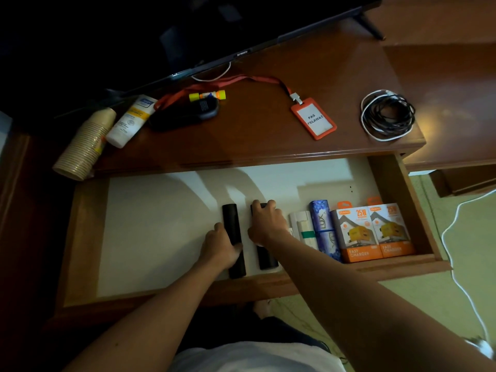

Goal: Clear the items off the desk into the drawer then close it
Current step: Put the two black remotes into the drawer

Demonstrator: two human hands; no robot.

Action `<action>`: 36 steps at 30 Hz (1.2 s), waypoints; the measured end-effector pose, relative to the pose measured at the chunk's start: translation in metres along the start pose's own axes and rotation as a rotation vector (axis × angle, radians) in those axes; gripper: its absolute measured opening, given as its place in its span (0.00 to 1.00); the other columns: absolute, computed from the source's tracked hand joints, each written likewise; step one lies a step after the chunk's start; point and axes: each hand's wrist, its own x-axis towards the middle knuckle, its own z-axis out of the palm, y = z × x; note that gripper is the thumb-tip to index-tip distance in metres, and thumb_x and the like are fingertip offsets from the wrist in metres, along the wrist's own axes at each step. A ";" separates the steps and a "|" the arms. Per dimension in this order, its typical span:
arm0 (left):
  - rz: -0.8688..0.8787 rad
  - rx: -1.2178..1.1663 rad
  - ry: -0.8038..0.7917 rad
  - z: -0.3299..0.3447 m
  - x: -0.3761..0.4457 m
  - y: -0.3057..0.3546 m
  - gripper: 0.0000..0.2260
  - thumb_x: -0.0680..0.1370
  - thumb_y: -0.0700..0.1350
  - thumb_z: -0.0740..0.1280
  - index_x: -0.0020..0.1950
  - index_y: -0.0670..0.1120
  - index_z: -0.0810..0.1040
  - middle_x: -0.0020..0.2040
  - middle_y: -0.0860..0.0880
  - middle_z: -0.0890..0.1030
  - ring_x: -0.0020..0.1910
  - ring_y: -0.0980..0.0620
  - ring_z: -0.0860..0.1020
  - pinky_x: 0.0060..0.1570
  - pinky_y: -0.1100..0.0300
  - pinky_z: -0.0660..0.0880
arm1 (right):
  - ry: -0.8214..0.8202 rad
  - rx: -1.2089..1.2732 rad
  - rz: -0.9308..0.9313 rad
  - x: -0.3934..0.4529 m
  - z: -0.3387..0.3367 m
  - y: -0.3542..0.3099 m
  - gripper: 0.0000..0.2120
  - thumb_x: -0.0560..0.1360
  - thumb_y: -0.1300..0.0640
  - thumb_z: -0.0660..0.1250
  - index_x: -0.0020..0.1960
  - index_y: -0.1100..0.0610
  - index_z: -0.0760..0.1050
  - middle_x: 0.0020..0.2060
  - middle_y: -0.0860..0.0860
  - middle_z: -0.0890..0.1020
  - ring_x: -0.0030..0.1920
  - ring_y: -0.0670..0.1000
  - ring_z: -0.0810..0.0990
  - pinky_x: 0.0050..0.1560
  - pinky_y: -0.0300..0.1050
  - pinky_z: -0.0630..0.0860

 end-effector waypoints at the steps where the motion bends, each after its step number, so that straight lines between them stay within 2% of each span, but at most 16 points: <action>1: 0.011 -0.005 -0.009 0.002 -0.001 0.002 0.24 0.74 0.52 0.74 0.63 0.43 0.69 0.59 0.41 0.77 0.56 0.41 0.79 0.49 0.51 0.79 | -0.001 -0.016 -0.003 0.000 -0.001 0.001 0.31 0.74 0.55 0.71 0.73 0.56 0.61 0.64 0.63 0.68 0.61 0.65 0.74 0.55 0.54 0.76; 6: 0.025 0.015 -0.038 0.010 -0.001 0.014 0.24 0.75 0.52 0.73 0.64 0.43 0.69 0.61 0.41 0.77 0.58 0.41 0.78 0.50 0.52 0.77 | -0.017 -0.068 0.016 -0.003 -0.004 0.009 0.31 0.73 0.55 0.72 0.72 0.56 0.63 0.64 0.63 0.69 0.63 0.65 0.72 0.58 0.55 0.75; 16: 0.048 0.000 -0.049 0.018 0.000 0.024 0.23 0.75 0.51 0.73 0.63 0.43 0.69 0.60 0.41 0.78 0.58 0.40 0.78 0.52 0.50 0.78 | 0.001 -0.149 0.015 -0.008 -0.008 0.021 0.31 0.73 0.50 0.73 0.71 0.54 0.65 0.63 0.61 0.73 0.63 0.63 0.73 0.57 0.56 0.73; 25: 0.044 -0.001 -0.032 0.023 -0.002 0.031 0.24 0.74 0.51 0.74 0.64 0.44 0.70 0.61 0.41 0.78 0.60 0.41 0.78 0.55 0.51 0.77 | -0.044 -0.129 -0.054 -0.007 -0.013 0.034 0.33 0.75 0.48 0.71 0.75 0.51 0.61 0.66 0.61 0.70 0.66 0.64 0.70 0.62 0.61 0.70; 31: 0.051 -0.019 -0.018 0.030 -0.004 0.037 0.25 0.74 0.49 0.75 0.67 0.44 0.70 0.63 0.42 0.79 0.61 0.41 0.78 0.55 0.53 0.76 | -0.076 -0.135 -0.091 -0.005 -0.014 0.041 0.38 0.74 0.51 0.74 0.78 0.49 0.58 0.66 0.61 0.67 0.66 0.65 0.69 0.63 0.62 0.70; 36: 0.032 -0.050 -0.005 0.028 -0.007 0.037 0.26 0.72 0.49 0.76 0.66 0.44 0.71 0.60 0.42 0.80 0.60 0.41 0.79 0.57 0.52 0.77 | -0.067 -0.105 -0.115 -0.005 -0.014 0.045 0.40 0.74 0.52 0.74 0.79 0.49 0.56 0.67 0.61 0.68 0.67 0.65 0.69 0.63 0.61 0.70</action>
